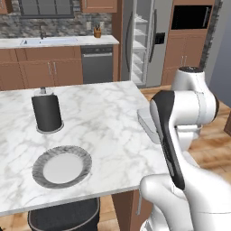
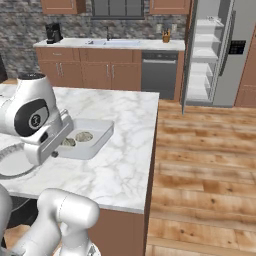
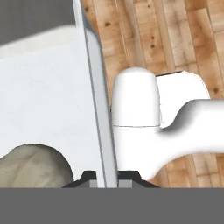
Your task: Place two dumplings into each of the tupperware containers and then place the containers in the fridge.
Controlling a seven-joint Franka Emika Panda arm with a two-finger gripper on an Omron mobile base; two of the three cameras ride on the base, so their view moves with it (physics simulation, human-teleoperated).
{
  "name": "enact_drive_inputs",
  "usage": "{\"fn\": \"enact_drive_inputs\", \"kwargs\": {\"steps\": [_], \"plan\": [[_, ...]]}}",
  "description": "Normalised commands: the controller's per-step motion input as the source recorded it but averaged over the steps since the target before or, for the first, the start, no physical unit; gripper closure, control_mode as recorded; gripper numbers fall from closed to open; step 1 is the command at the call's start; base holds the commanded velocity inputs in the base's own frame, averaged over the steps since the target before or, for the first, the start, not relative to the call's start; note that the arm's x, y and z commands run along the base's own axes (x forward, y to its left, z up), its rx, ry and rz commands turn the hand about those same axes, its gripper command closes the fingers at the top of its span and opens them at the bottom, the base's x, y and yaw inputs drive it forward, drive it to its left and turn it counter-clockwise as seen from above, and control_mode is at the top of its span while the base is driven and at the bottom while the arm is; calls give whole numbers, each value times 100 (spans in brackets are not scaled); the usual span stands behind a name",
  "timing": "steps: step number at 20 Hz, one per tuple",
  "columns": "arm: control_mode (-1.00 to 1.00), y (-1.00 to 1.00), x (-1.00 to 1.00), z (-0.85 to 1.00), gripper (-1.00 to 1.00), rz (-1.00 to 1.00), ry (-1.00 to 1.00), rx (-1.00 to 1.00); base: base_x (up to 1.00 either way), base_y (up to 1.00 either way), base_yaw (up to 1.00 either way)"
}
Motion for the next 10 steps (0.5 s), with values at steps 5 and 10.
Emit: {"fn": "enact_drive_inputs", "kwargs": {"steps": [5, 10], "plan": [[-100, -11, -19, 1, 100, 2, -2, 0, 0, 0, 0], [-100, -28, 2, 0, 100, 0, 0, 0, 0, 0, 0]]}}
